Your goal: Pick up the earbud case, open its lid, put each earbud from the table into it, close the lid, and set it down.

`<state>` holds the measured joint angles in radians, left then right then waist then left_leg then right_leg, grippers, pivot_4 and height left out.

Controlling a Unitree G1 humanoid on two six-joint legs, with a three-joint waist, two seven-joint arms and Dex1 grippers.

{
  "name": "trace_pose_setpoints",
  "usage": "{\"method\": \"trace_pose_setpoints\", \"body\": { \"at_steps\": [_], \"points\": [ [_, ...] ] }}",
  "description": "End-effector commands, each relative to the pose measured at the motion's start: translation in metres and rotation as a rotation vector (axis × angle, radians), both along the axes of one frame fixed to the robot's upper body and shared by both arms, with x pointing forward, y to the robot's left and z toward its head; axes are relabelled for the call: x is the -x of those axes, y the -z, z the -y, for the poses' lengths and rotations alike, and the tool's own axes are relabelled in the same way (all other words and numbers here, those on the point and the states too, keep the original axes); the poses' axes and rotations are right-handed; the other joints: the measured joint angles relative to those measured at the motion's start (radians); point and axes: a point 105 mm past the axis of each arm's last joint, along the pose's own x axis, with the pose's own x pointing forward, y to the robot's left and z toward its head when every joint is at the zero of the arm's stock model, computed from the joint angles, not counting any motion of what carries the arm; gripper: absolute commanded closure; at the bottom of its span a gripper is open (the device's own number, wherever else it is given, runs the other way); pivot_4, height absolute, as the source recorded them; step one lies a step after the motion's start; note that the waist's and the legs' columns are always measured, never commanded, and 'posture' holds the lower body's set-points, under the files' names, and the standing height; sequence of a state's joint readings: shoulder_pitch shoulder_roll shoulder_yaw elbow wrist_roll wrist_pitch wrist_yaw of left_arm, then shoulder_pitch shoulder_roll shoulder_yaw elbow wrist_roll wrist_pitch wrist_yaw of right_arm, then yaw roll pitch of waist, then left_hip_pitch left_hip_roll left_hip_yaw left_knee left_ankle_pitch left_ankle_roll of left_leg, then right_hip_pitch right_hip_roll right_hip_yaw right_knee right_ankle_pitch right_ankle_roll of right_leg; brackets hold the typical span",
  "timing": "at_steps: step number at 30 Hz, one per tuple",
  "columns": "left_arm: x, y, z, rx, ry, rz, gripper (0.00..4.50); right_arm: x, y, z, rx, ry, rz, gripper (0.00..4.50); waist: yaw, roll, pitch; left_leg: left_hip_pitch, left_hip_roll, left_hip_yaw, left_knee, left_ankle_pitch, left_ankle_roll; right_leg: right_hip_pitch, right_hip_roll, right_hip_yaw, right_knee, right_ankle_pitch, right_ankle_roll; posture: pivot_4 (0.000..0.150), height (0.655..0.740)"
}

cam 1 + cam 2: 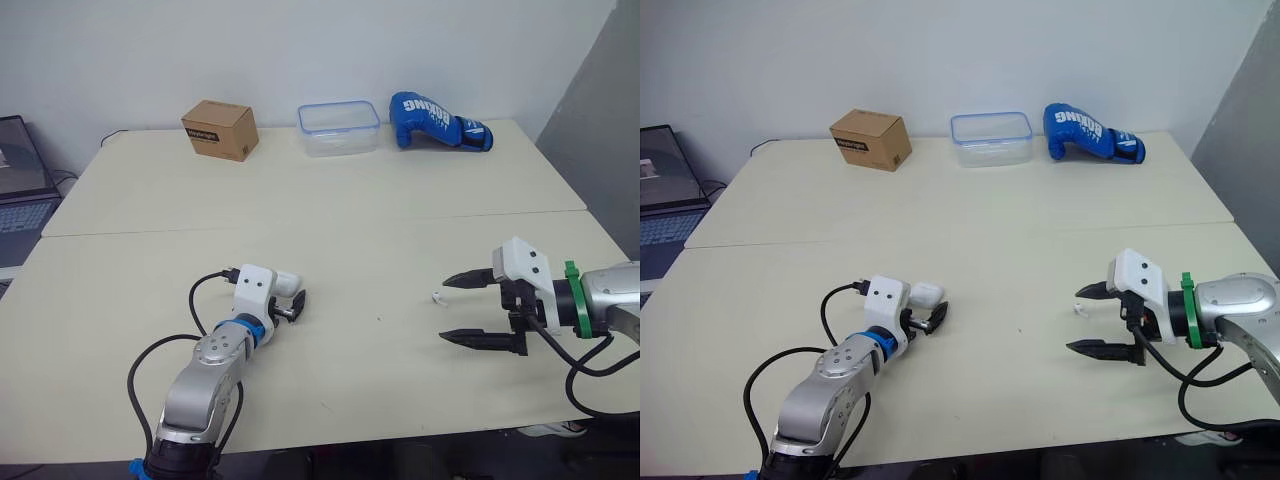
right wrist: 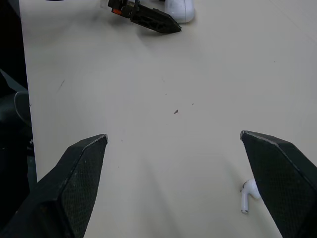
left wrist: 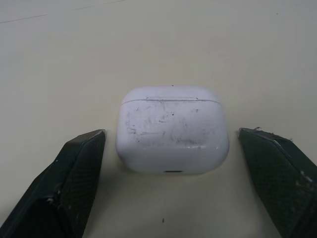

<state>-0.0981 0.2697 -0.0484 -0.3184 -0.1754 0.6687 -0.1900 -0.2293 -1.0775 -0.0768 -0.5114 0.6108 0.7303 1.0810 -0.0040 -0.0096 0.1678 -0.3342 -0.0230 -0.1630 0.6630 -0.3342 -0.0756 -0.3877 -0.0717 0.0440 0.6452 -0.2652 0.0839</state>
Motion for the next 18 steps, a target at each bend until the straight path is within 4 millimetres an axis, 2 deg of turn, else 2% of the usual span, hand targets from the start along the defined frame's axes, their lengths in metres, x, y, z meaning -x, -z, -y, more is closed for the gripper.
{"method": "trace_pose_setpoints", "body": {
  "at_steps": [1, 12, 15, 18],
  "points": [
    [0.0012, 0.0043, 0.0016, -0.008, 0.012, -0.018, 0.02, -0.0013, -0.0088, 0.0004, 0.012, 0.009, 0.045, 0.0, 0.0, 0.0, 0.0, 0.0, 0.0, 0.0, 0.0, 0.0, 0.0, 0.0, 0.0, 0.0, 0.0, 0.0, 0.0, 0.15, 0.74],
    [-0.0003, 0.0061, 0.0073, -0.006, 0.047, -0.023, 0.02, -0.001, -0.0086, 0.0013, 0.015, 0.018, 0.045, 0.0, 0.001, 0.0, 0.0, 0.0, 0.0, 0.0, 0.0, 0.0, 0.0, 0.0, 0.0, 0.0, 0.0, 0.0, 0.0, 0.15, 0.74],
    [-0.0019, 0.0071, 0.007, -0.006, 0.048, -0.021, 0.59, 0.0001, -0.0087, 0.0007, 0.014, 0.015, 0.044, 0.0, 0.002, 0.0, 0.0, 0.0, 0.0, 0.0, 0.0, 0.0, 0.0, 0.0, 0.0, 0.0, 0.0, 0.0, 0.0, 0.15, 0.74],
    [-0.0026, 0.0082, 0.0059, -0.007, 0.046, -0.022, 1.49, 0.0005, -0.0087, 0.0003, 0.013, 0.012, 0.043, 0.0, 0.002, 0.0, 0.0, 0.0, 0.0, 0.0, 0.0, 0.0, 0.0, 0.0, 0.0, 0.0, 0.0, 0.0, 0.0, 0.15, 0.74]
  ]
}}
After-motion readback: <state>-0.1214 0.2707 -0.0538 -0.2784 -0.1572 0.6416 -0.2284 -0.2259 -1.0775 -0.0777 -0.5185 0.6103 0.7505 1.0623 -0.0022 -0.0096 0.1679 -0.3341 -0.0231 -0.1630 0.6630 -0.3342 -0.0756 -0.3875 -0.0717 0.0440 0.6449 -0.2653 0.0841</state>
